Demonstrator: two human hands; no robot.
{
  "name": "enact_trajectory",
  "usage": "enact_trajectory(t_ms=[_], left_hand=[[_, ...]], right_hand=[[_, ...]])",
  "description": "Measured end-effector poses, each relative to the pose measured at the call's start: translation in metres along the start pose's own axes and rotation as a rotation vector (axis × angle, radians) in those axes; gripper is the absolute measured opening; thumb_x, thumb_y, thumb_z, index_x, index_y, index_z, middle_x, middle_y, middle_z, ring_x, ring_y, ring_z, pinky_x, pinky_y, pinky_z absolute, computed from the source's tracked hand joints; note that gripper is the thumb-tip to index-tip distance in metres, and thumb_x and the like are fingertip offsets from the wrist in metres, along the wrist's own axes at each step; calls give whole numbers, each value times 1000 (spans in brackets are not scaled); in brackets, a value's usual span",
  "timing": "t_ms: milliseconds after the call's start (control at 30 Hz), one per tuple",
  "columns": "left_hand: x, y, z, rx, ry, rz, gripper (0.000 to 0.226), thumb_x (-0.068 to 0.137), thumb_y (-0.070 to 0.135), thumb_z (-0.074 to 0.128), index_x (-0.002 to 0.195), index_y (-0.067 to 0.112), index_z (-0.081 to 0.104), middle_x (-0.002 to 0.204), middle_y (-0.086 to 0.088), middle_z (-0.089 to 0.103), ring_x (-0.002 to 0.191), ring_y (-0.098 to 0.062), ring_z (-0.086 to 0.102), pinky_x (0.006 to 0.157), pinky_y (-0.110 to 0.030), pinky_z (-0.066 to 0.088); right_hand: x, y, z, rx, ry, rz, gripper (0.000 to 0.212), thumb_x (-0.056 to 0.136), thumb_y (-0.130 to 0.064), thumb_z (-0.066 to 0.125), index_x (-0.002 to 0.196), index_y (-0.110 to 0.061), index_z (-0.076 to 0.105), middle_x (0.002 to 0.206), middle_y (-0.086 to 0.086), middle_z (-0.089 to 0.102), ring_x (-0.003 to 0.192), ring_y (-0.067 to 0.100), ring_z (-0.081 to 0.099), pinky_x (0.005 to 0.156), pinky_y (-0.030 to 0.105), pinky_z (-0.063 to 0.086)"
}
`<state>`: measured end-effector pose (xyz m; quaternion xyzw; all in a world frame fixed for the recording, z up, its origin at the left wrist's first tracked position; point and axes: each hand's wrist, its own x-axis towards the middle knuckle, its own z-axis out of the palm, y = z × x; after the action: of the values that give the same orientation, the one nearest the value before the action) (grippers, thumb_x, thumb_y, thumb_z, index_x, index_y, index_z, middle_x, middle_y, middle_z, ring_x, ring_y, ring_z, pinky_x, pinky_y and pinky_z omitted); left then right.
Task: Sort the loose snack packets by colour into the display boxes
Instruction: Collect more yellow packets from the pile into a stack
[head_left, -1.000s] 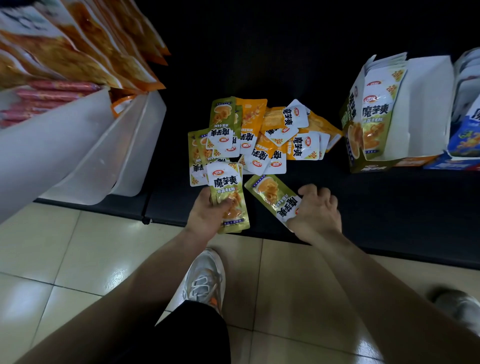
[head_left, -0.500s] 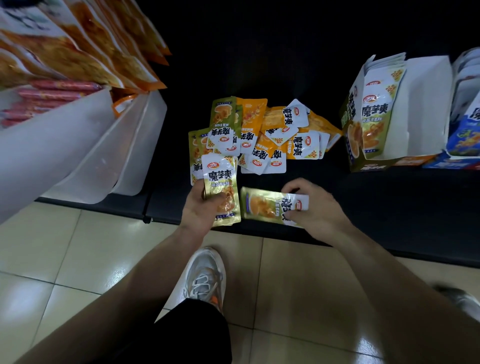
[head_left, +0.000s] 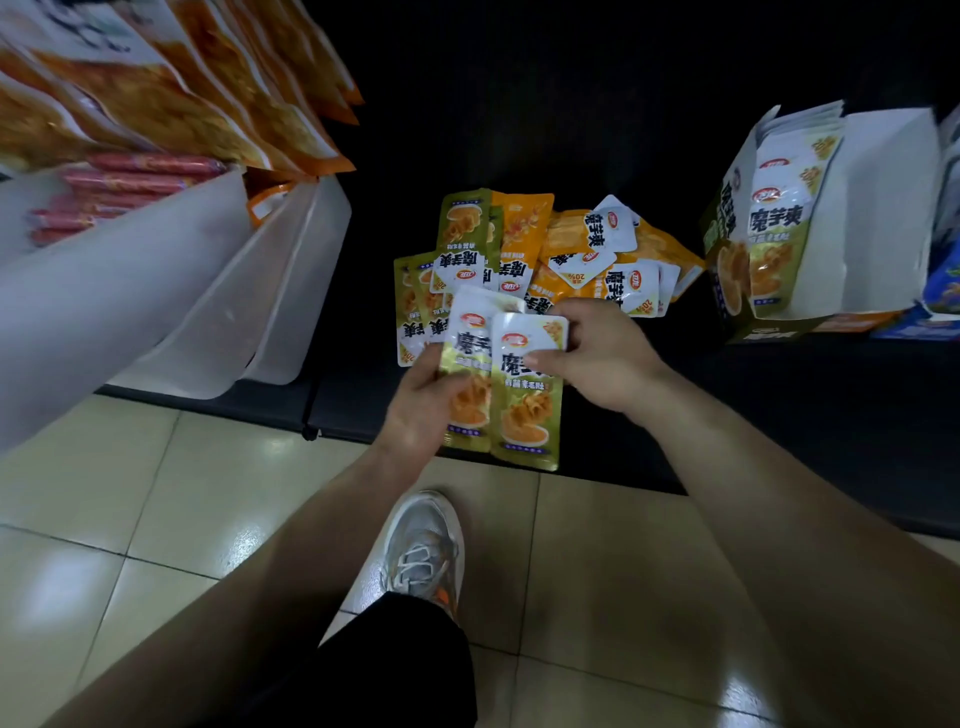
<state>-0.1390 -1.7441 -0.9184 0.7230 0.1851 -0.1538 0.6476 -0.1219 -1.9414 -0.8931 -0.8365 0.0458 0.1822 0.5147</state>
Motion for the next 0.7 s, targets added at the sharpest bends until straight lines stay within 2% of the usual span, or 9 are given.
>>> enact_trajectory(t_ms=[67,100,200,300,367,433,533,633,700], left_hand=[[-5,2,5,29,-32,-43,21,98,20,59,119,19,63,99,8,69,89,-9,67,82,-30,55],[-7,2,5,57,-65,-34,24,97,24,61,121,18,61,96,9,69,84,-4,69,74,-26,57],[0,-6,-8,129,-58,29,17,95,9,64,110,13,61,85,4,70,72,-6,69,60,-21,54],[9,-10,-29,126,156,3,15,93,9,65,108,10,64,87,-2,71,71,-12,68,66,-30,54],[16,-12,-44,97,292,-8,12,94,12,65,105,10,63,86,-3,68,66,-12,65,59,-26,53],[21,-10,-56,79,388,-24,9,94,17,65,102,15,61,88,-3,69,64,-12,65,52,-24,54],[27,-5,-64,98,433,-27,18,94,19,65,110,13,58,90,-2,68,59,-6,66,47,-20,52],[28,-4,-60,70,392,-28,17,95,17,64,110,13,57,82,4,65,47,3,62,43,-16,50],[24,-6,-53,78,356,-43,18,95,17,64,111,13,57,83,5,65,47,4,61,44,-14,50]], right_hand=[[10,-1,17,54,69,23,24,77,-24,86,79,-25,62,82,-6,70,75,9,67,61,24,47],[16,-1,26,96,99,50,24,77,-26,86,83,-19,64,84,-1,71,77,13,69,63,29,52],[29,-5,54,113,209,85,39,80,-38,82,94,-9,60,90,5,67,80,20,65,67,35,53],[36,-9,77,-175,218,-99,35,97,-41,59,127,-23,56,123,2,61,109,22,58,83,36,50],[40,0,88,-423,66,-234,47,102,-35,49,147,-26,42,142,1,53,128,25,46,96,39,45],[36,15,95,-662,-36,-316,56,101,-36,47,154,-24,31,154,-2,43,138,25,36,106,43,37],[19,40,98,-870,37,-409,59,95,-37,55,150,-20,40,142,0,49,127,29,44,100,45,41],[5,58,94,-941,211,-434,48,85,-41,70,125,-15,63,113,9,58,102,32,55,82,45,49],[0,62,89,-917,263,-356,46,81,-46,75,110,-12,66,105,13,56,98,33,55,78,45,51]])
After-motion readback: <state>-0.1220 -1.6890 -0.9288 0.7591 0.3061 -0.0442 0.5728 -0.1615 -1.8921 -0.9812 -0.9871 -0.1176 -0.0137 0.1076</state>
